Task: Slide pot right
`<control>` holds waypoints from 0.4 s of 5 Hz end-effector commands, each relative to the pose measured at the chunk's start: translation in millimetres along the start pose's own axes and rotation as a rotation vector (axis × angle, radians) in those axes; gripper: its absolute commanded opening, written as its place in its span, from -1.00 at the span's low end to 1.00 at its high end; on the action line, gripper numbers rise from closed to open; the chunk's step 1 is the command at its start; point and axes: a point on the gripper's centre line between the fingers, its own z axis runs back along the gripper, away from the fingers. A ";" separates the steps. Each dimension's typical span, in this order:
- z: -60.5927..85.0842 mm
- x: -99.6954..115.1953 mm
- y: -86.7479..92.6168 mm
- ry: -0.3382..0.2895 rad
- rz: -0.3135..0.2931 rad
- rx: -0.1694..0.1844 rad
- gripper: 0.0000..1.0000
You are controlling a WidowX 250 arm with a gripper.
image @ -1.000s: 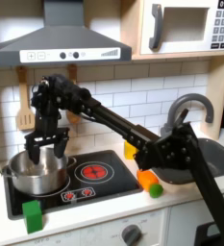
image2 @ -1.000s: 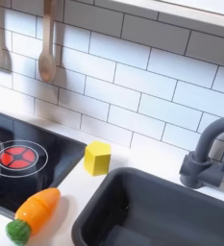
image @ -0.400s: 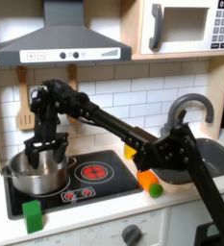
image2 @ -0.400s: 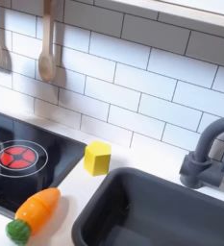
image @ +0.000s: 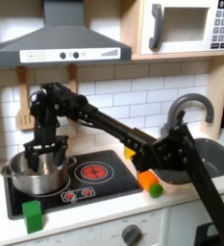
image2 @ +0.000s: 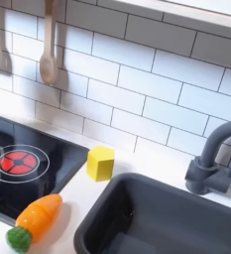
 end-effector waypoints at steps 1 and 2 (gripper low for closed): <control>-8.4 -6.4 -7.1 0.030 -0.021 -0.012 1.00; -12.3 -12.0 -10.2 0.045 -0.032 -0.021 1.00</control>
